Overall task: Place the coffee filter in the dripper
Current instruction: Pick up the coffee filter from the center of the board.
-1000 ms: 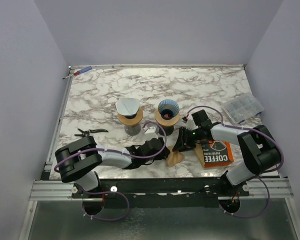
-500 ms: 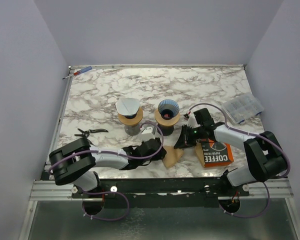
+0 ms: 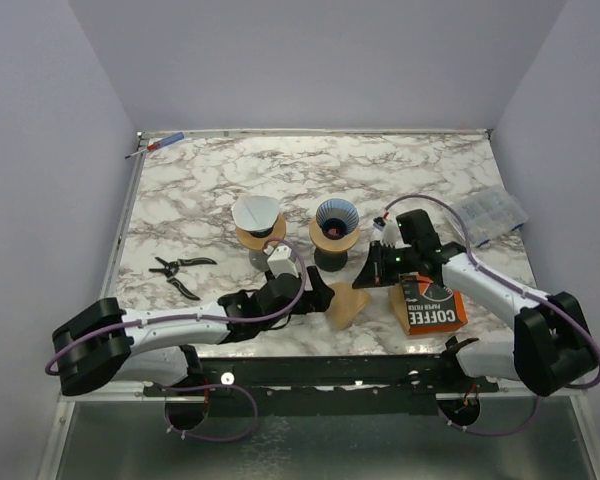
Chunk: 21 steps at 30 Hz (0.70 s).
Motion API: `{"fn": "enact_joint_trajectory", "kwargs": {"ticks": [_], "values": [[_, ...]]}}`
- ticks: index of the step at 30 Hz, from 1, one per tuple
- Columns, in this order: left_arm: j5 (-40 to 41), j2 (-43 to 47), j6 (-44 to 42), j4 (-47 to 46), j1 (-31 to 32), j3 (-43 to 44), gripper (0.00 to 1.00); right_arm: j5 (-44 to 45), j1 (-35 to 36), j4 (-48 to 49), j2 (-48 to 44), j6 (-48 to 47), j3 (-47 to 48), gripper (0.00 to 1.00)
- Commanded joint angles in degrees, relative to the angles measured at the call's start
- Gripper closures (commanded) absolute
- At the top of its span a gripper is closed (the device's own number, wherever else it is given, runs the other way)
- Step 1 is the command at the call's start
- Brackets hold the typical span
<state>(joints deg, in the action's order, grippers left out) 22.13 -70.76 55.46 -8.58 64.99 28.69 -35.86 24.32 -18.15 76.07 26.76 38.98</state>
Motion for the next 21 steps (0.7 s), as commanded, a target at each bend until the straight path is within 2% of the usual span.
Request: {"fn": "enact_joint_trajectory", "kwargs": {"ticks": [1, 6, 9, 15, 21], "values": [[2.4, 6.4, -4.4, 3.3, -0.6, -0.7, 0.09, 3.0, 0.2, -4.2, -7.5, -4.7, 1.7, 1.00], [0.1, 10.9, -11.4, 7.4, -2.9, 3.3, 0.01, 1.1, 0.2, -5.8, -18.0, -7.7, 1.8, 1.00], [-2.7, 12.5, -14.1, 9.5, -5.1, 6.7, 0.01, -4.5, 0.2, -4.9, -22.9, -8.0, 1.6, 1.00], [-5.8, 15.1, -19.3, 10.8, -6.2, 13.4, 0.01, -14.9, 0.1, -1.8, -25.3, -7.8, 0.9, 1.00], [-7.1, 15.0, -23.4, 14.0, -7.3, 19.6, 0.01, -16.7, 0.1, 0.7, -27.3, -7.5, 3.7, 1.00]]}}
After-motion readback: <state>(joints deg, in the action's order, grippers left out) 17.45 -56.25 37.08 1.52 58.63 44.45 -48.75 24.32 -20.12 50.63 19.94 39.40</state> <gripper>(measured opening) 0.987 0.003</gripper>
